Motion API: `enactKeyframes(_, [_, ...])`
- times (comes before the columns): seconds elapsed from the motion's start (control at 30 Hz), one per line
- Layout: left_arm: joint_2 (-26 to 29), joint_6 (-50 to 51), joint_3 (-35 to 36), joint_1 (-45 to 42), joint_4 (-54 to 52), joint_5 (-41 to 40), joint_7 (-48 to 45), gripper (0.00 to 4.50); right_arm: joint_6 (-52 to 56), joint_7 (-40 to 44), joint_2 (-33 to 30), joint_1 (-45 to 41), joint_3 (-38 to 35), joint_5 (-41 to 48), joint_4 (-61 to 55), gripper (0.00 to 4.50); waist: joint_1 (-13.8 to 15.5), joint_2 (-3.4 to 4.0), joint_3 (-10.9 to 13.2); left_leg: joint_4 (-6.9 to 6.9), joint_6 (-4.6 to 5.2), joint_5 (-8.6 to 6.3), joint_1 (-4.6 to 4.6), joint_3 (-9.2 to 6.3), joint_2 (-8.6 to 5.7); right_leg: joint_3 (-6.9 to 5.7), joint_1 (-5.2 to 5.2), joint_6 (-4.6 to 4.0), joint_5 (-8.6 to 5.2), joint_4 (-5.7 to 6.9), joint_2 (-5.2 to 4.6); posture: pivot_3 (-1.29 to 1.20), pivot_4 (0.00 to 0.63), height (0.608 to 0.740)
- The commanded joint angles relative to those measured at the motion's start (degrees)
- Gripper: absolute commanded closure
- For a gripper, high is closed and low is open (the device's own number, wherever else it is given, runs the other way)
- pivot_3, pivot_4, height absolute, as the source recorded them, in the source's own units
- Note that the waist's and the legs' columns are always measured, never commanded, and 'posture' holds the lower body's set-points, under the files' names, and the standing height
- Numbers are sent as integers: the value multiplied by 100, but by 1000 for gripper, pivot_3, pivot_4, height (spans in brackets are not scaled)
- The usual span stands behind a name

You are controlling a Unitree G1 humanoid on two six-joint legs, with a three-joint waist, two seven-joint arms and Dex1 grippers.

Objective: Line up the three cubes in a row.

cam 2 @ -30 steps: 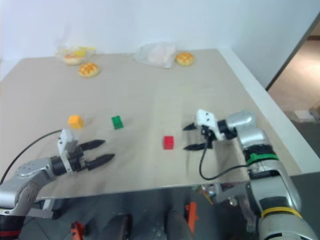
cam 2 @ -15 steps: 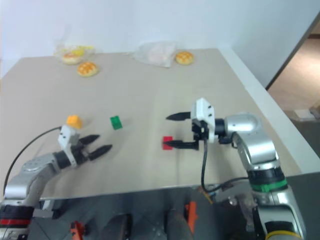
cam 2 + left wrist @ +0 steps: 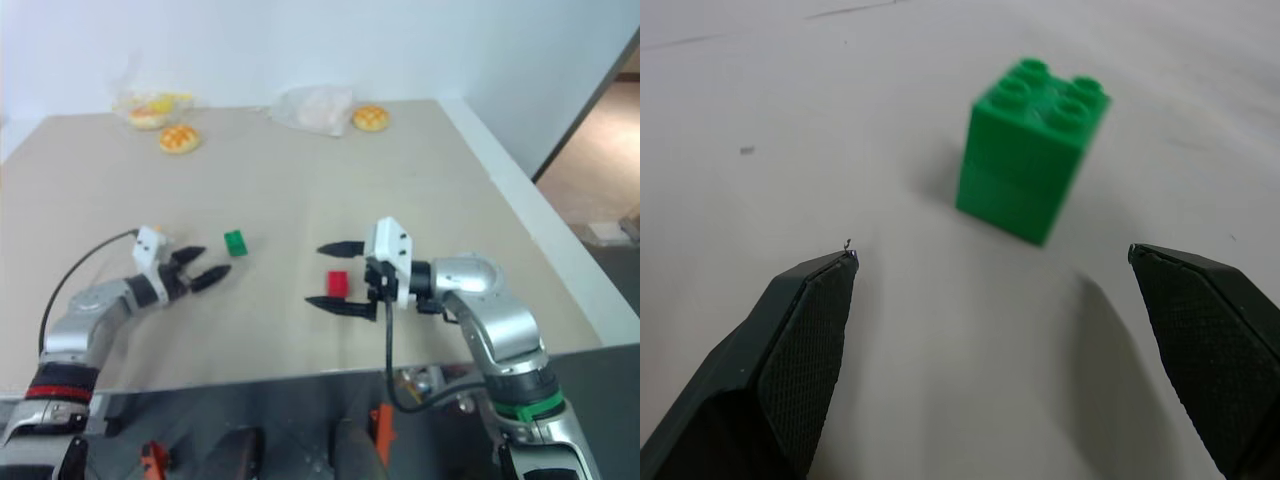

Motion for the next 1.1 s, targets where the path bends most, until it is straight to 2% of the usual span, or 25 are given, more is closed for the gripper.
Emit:
enactKeyframes(0.03, [-53,-223,-15,-323,276,94,-125,0,-15,-78,-5,-9,-8,67,-207,233,1,0,0,-1,0,0,-3,0,0,0,-3,0,0,0,0,0,150,740])
enactKeyframes(0.43, [-192,-429,-58,-659,758,247,-343,0,-7,-177,1,-21,46,37,-203,233,-1,0,0,0,1,-1,-15,-2,0,0,-13,2,0,0,1,0,150,740])
enactKeyframes(0.47, [-202,-429,-50,-665,762,240,-349,544,-6,-184,5,-18,48,35,-206,191,-1,0,0,0,1,-1,-15,-2,0,0,-13,2,0,0,1,0,150,740])
enactKeyframes(0.5, [-209,-435,-54,-675,775,247,-351,704,-2,-191,8,-16,51,36,-210,191,-1,0,0,0,1,-1,-16,-2,0,0,-12,2,0,0,1,0,150,740])
enactKeyframes(0.73, [-231,-487,-67,-851,978,326,-378,3149,7,-227,20,-58,48,57,-179,191,-1,0,0,0,1,-1,-18,-2,0,0,-13,2,0,0,1,0,150,740])
enactKeyframes(1.1, [-281,-581,-63,-1070,1262,391,-480,3240,45,-297,13,47,26,73,-291,191,-1,0,0,1,1,-1,-18,-2,-1,0,-14,3,0,0,1,0,150,740])
